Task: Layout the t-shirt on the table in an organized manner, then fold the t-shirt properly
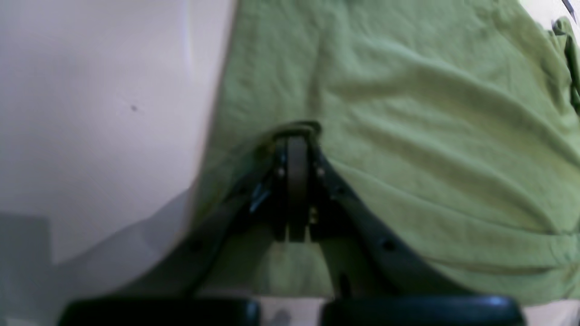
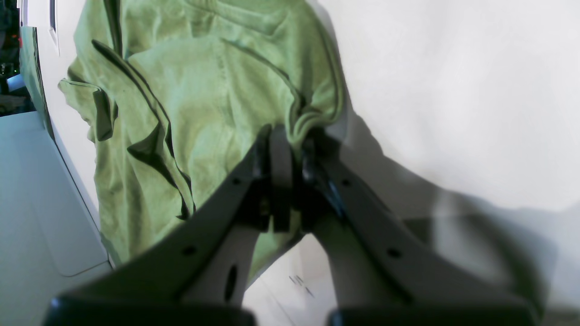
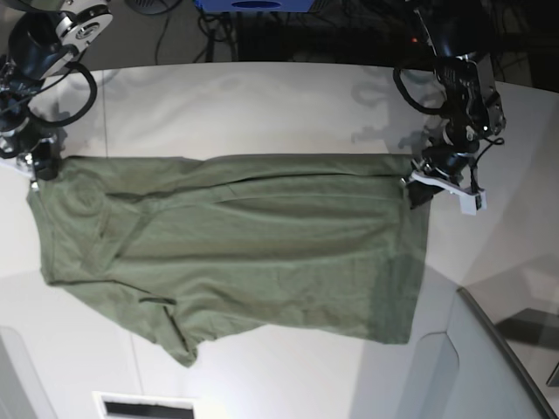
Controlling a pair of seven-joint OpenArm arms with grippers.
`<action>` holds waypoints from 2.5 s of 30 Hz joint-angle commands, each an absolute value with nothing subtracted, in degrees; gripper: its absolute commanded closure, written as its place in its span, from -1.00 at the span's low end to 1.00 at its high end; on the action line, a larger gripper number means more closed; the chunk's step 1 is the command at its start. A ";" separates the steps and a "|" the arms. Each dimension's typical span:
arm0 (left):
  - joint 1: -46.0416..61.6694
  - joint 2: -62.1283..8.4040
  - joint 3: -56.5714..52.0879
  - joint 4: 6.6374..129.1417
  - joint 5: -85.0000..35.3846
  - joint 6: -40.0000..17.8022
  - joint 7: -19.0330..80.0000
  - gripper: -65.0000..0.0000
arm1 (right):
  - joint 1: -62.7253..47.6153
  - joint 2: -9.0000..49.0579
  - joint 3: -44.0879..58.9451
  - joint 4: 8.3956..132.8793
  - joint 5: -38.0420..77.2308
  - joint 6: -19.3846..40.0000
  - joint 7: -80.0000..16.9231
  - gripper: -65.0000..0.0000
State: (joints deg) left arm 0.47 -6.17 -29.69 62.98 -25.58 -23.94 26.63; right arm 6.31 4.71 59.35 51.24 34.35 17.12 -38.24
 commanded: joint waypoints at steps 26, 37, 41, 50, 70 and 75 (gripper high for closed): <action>4.00 -5.41 -30.46 79.69 -26.86 -24.48 26.33 1.00 | 6.37 4.79 59.12 50.95 31.69 15.69 -40.13 0.98; 13.05 -5.23 -30.55 77.85 -26.86 -24.48 25.89 1.00 | 6.37 4.79 59.12 50.95 31.69 15.69 -40.13 0.98; 12.79 -5.23 -30.55 75.82 -26.86 -24.48 25.80 1.00 | 6.37 4.79 59.12 50.95 31.69 15.69 -40.13 0.98; 11.12 -4.79 -32.40 75.12 -26.86 -24.48 25.80 1.00 | 6.11 4.79 59.12 50.95 31.69 15.69 -40.13 0.98; 5.41 -2.24 -37.76 64.40 -27.03 -24.84 26.33 1.00 | 6.29 4.79 59.12 50.95 31.52 15.69 -40.13 0.98; 6.11 -2.07 -37.85 68.62 -27.03 -24.84 27.30 1.00 | 6.29 4.79 59.12 50.95 31.52 15.69 -40.13 0.98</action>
State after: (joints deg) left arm 6.55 -1.52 -37.76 67.57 -26.28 -24.34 28.14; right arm 6.44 4.71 59.35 51.13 34.33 17.15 -38.33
